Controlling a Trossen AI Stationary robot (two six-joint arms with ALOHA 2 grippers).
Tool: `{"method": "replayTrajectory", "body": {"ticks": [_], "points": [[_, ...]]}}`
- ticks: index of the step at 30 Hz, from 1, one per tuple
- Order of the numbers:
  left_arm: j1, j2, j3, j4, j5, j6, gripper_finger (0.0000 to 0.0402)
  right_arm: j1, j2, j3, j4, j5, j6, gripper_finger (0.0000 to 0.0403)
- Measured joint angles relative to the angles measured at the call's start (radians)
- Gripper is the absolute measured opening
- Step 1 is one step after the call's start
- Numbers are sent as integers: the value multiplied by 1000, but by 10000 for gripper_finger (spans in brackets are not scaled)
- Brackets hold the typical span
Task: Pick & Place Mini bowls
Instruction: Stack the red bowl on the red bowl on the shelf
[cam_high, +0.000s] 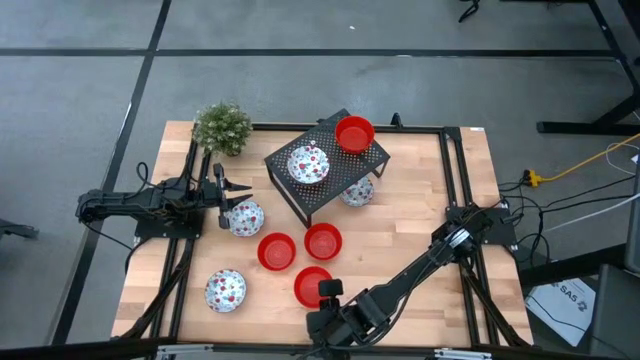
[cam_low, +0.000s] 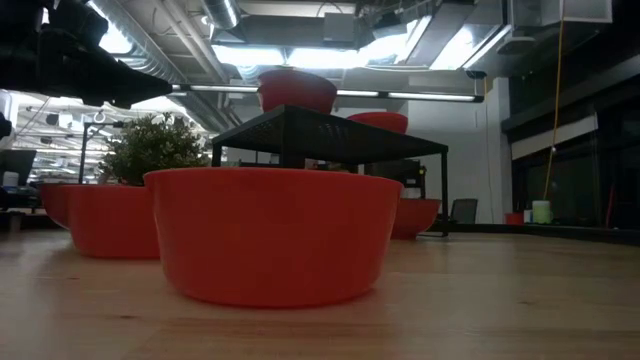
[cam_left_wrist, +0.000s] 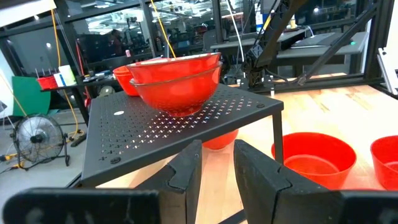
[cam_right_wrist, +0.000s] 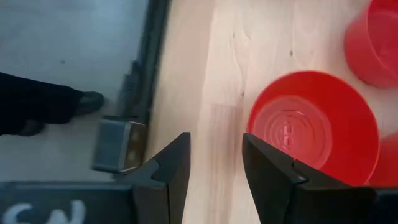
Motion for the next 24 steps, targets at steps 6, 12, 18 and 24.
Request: {"method": "replayTrajectory", "body": {"ticks": [6, 12, 18, 24], "points": [[0, 0, 0, 0, 0, 0, 88, -6, 0, -124, 72, 29, 4, 145], [0, 0, 0, 0, 0, 0, 88, -21, 0, -222, 139, 33, 5, 145], [0, 0, 0, 0, 0, 0, 88, -26, 0, -248, 155, 120, 0, 145], [0, 0, 0, 0, 0, 0, 88, -39, 0, -248, 170, 134, -48, 145]]}}
